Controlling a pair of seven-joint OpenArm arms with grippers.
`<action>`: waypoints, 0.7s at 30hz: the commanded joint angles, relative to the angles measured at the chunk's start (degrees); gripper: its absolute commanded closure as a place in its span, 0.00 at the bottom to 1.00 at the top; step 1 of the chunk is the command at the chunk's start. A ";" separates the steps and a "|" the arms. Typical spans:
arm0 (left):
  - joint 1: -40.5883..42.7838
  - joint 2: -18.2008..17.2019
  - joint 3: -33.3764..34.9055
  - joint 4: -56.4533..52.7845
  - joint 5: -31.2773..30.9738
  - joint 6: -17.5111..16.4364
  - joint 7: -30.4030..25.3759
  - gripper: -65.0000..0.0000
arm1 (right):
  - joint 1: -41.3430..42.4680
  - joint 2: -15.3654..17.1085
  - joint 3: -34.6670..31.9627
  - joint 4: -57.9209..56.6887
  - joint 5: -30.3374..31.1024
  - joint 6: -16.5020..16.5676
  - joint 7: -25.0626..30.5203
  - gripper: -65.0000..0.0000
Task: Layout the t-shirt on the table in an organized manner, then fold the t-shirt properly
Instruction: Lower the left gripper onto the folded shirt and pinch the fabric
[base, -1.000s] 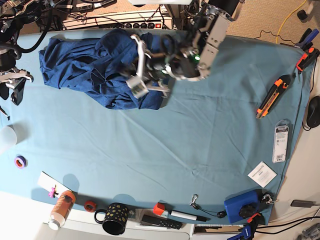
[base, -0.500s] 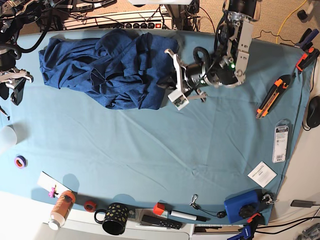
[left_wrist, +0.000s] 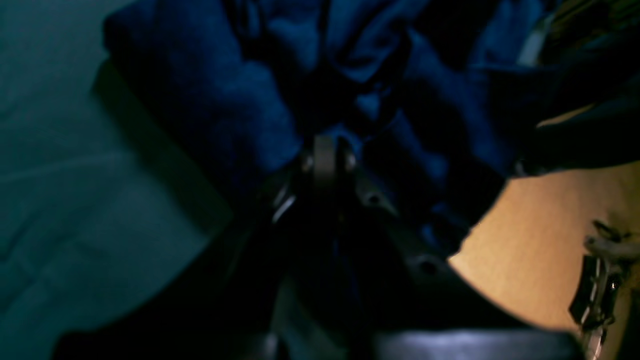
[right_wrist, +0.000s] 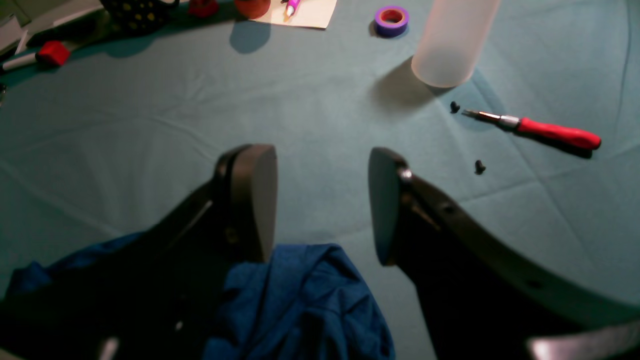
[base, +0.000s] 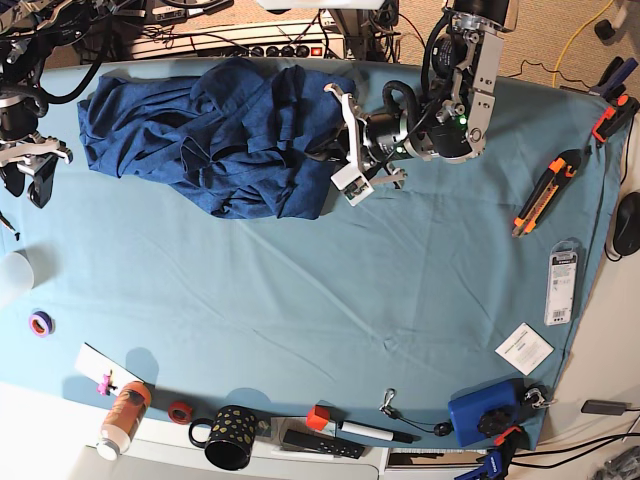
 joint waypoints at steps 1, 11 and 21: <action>-0.50 0.31 -0.04 0.92 -0.28 0.72 -1.68 1.00 | 0.20 0.79 0.13 0.90 0.70 0.28 1.46 0.55; -0.48 0.26 0.76 0.61 0.15 -0.98 -2.49 1.00 | 0.17 0.76 0.13 0.90 0.52 0.31 1.44 0.55; -0.66 0.28 12.66 -0.44 11.37 2.82 -7.91 1.00 | 0.17 0.79 0.13 0.90 -0.72 0.31 1.27 0.55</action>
